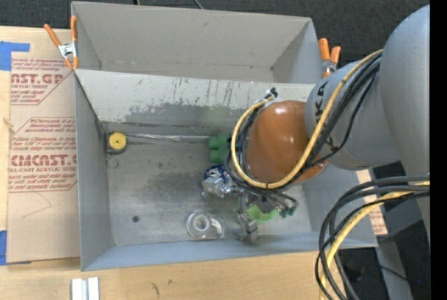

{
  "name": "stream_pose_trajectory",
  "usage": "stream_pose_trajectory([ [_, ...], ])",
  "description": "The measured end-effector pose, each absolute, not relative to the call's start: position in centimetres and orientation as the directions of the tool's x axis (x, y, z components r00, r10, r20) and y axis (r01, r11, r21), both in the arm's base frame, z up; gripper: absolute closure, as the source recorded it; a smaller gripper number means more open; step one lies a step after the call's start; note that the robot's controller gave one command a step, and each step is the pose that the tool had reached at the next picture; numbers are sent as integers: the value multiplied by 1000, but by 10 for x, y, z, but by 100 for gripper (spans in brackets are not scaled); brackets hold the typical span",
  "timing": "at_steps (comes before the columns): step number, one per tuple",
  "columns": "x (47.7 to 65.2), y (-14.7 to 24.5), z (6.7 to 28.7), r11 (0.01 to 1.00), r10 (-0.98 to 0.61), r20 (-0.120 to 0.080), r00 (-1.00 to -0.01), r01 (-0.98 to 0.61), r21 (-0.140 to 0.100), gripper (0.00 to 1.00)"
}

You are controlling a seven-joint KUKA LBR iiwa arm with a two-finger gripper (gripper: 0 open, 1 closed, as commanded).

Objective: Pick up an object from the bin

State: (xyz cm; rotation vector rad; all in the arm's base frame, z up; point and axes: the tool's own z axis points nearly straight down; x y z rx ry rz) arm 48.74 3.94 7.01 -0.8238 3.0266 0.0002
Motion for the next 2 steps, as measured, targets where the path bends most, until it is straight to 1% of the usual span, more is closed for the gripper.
stream_pose_trajectory([
  [1, 500, -52, 74, 827, -563, 0, -827, -563, -4, 0],
  [2, 535, -111, 71, 779, -627, -1, -779, -627, -5, 0],
])
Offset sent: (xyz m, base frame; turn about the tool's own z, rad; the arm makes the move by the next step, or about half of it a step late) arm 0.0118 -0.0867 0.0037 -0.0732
